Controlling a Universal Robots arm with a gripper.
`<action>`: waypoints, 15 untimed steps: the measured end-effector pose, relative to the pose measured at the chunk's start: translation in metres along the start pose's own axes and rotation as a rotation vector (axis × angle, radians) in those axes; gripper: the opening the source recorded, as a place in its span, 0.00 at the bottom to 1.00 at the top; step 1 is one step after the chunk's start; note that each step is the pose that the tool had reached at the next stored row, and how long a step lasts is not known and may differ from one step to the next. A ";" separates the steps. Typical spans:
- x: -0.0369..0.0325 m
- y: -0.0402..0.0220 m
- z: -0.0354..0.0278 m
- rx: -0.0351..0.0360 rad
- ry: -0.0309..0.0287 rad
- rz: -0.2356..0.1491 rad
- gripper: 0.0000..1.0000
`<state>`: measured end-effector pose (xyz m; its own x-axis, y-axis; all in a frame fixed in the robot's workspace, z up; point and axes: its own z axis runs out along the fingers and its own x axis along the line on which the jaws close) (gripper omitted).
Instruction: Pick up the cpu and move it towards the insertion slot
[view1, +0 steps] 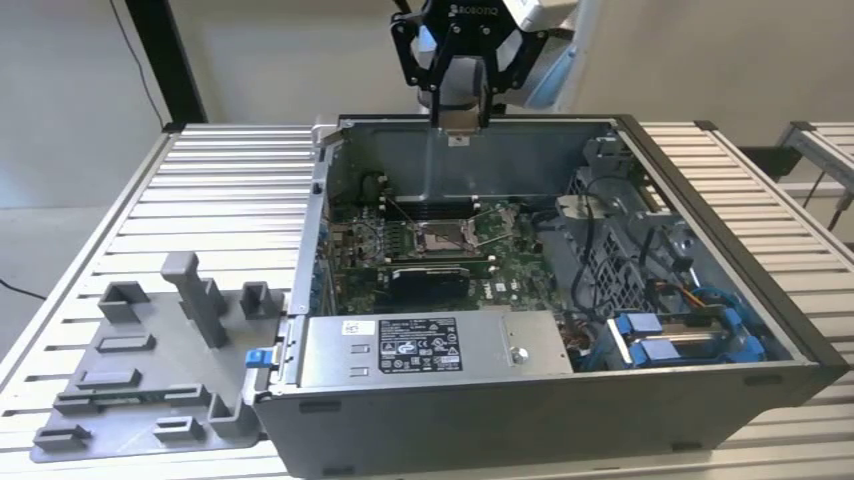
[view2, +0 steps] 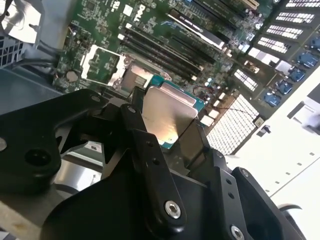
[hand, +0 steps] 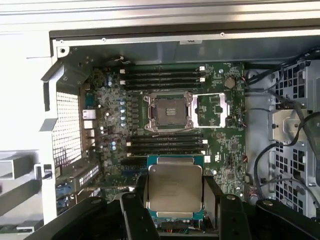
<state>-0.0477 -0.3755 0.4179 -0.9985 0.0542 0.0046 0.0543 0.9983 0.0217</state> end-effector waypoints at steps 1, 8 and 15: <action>-0.0002 0.0024 0.0001 0.0001 0.0000 0.000 0.00; -0.0022 0.0187 0.0005 0.0001 0.0001 -0.002 0.00; -0.0044 0.0345 0.0010 0.0000 0.0001 -0.004 0.00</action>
<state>-0.0415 -0.3413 0.4176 -0.9987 0.0505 0.0046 0.0506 0.9985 0.0217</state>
